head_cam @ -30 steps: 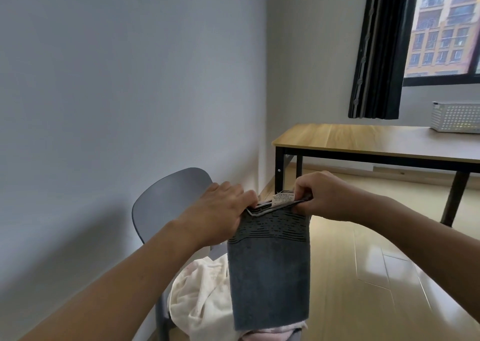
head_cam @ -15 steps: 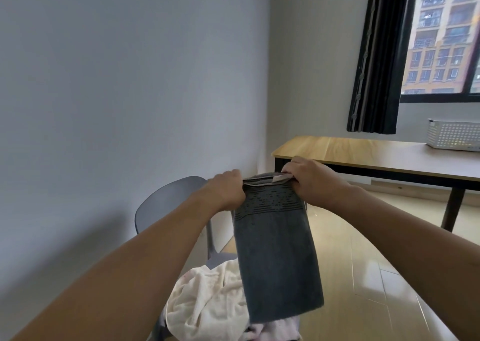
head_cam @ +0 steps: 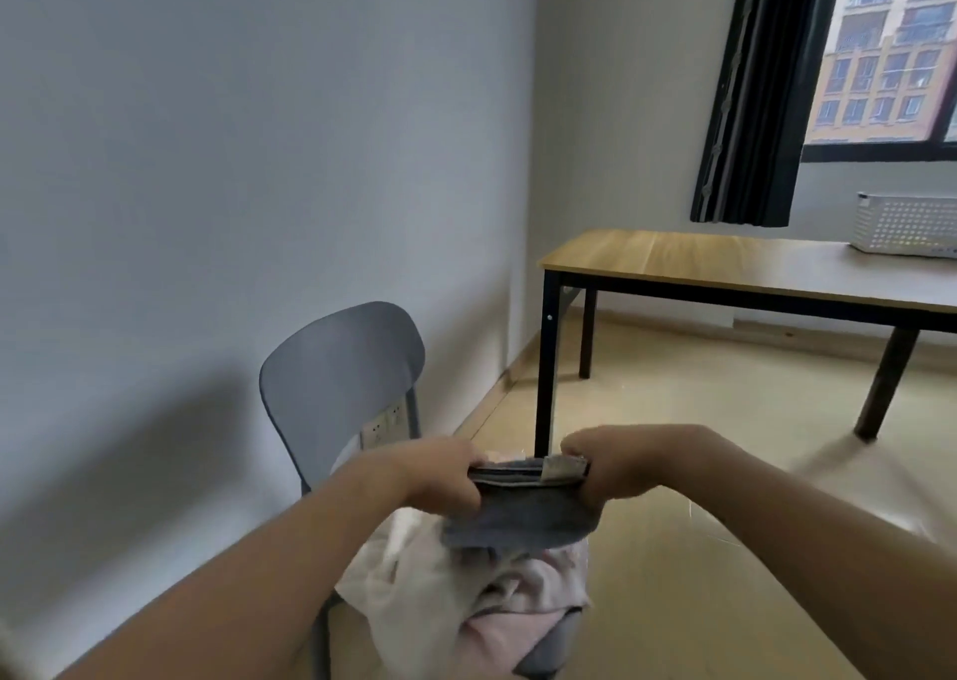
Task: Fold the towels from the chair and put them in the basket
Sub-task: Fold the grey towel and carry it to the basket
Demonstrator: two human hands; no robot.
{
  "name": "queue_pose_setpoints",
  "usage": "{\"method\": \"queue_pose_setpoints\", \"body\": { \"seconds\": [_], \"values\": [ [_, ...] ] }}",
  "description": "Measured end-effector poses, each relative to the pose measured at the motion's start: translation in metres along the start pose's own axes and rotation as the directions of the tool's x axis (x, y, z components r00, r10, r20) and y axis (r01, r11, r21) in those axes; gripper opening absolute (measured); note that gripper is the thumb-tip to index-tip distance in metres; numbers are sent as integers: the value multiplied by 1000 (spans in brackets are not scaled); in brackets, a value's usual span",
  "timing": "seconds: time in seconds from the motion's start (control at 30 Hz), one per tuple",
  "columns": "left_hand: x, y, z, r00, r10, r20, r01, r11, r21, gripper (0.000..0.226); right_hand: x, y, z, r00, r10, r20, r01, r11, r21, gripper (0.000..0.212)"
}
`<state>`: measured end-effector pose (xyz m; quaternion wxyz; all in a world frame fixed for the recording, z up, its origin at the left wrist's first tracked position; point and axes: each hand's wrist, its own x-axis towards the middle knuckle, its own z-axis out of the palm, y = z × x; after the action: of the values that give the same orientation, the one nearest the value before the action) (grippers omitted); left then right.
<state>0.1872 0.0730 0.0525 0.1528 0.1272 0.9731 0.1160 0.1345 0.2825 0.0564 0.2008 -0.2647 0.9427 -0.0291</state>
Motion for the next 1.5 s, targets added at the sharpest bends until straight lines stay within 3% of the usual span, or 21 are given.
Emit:
{"method": "queue_pose_setpoints", "body": {
  "seconds": [0.1,0.17,0.23,0.37,0.53,0.63,0.7,0.77,0.87,0.93,1.0,1.03,1.1,1.13,1.3,1.37,1.43,1.5],
  "values": [
    [3,-8,61,968,-24,248,46,995,-85,6,20,3,60,951,48,305,-66,997,47,19],
    [13,-19,94,935,-65,349,99,992,-81,13,35,6,88,916,74,394,-94,995,31,21],
    [21,-27,106,938,-91,334,119,991,-65,15,46,11,99,925,65,375,-86,996,39,27],
    [48,-39,108,980,-118,157,141,980,-140,23,70,21,97,977,81,195,-83,997,-2,32],
    [93,-55,95,974,-193,-122,170,970,-174,16,115,39,89,993,88,-74,-84,995,54,9],
    [128,-71,95,941,-274,-200,236,952,-197,21,149,52,90,982,112,-152,-99,991,89,11],
    [151,-83,103,921,-343,-186,308,932,-192,36,167,58,94,980,107,-170,-95,992,79,2],
    [167,-92,114,905,-402,-137,371,905,-207,42,182,63,102,984,99,-147,-90,994,68,17],
    [178,-99,126,877,-477,-55,422,820,-386,53,194,71,114,992,97,-76,-90,992,85,8],
    [181,-101,129,860,-511,-16,416,717,-559,55,199,79,119,994,89,-60,-82,989,122,14],
    [185,-104,127,809,-586,40,431,547,-718,64,203,85,121,995,85,-51,-76,986,147,18],
    [185,-106,127,794,-602,86,446,481,-755,60,204,87,122,995,87,-48,-79,986,146,19],
    [181,-104,123,780,-597,189,504,420,-755,22,206,89,123,994,99,-48,-92,985,146,25],
    [178,-103,122,775,-588,230,524,395,-754,14,207,89,124,994,100,-48,-92,983,159,27],
    [176,-97,122,822,-546,160,368,296,-881,15,203,86,126,993,104,-55,-84,956,282,61],
    [176,-95,124,836,-526,157,350,291,-890,10,202,83,125,993,106,-51,-90,965,248,48],
    [177,-95,127,860,-493,132,319,317,-893,20,200,81,124,993,111,-40,-102,977,189,7],
    [179,-99,131,877,-476,66,251,335,-908,39,200,79,124,992,116,-49,-105,977,186,13]
  ]
}}
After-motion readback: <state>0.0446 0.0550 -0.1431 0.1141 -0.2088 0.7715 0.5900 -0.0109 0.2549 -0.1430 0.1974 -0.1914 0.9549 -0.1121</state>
